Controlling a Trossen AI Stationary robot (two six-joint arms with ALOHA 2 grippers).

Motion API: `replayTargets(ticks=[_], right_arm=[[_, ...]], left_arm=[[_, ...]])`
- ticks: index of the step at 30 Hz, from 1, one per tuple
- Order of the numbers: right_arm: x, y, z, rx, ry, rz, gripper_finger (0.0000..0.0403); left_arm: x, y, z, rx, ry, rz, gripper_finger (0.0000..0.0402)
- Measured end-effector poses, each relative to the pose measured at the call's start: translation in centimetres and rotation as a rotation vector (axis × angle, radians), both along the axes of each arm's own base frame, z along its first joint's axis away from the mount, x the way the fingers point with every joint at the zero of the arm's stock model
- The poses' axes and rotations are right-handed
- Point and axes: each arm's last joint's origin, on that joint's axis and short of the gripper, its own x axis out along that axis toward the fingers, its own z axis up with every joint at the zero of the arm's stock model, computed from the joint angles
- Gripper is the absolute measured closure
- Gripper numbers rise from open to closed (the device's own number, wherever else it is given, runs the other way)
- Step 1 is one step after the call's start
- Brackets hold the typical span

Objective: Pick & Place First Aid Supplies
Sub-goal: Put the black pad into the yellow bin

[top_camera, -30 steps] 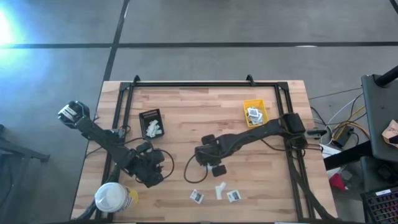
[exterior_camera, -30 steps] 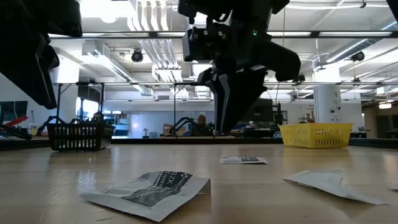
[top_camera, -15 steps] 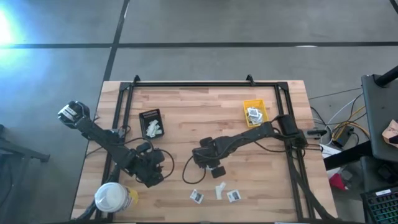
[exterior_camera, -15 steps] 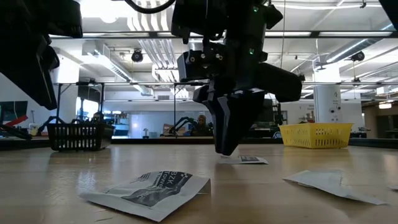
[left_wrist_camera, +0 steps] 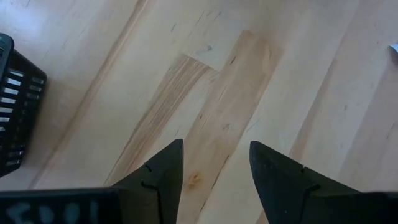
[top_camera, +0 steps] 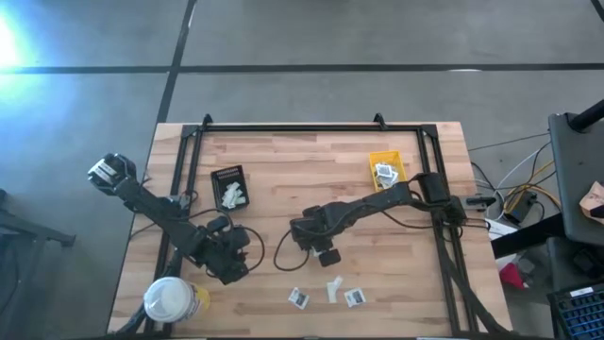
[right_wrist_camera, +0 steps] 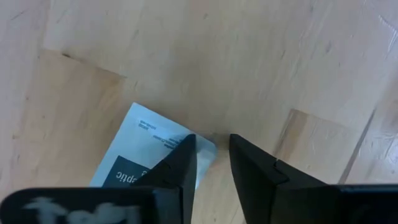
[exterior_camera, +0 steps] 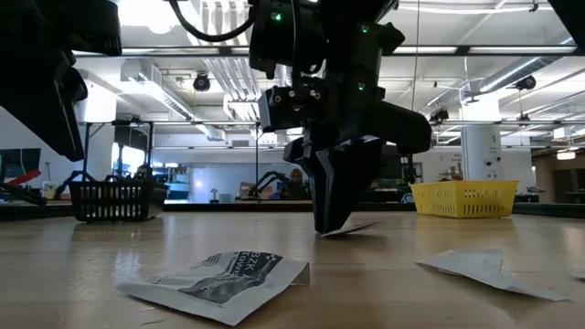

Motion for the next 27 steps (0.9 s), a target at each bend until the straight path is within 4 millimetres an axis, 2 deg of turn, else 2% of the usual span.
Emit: replayTargets(ticks=[6,13,27], right_arm=[[0.0,0.0,0.4,0.001,-0.002,-0.001,0.0318],[0.2,0.2,2.5,0.023,-0.045,0.005,0.0312],[-0.2,0.1,1.3,0.032,-0.005,0.011,0.0303]], left_arm=[[0.0,0.0,0.0,0.000,-0.001,0.000,0.0225],[0.0,0.0,0.0,0.000,-0.001,0.000,0.0225],[0.1,0.0,0.0,-0.005,-0.006,0.000,0.0225]])
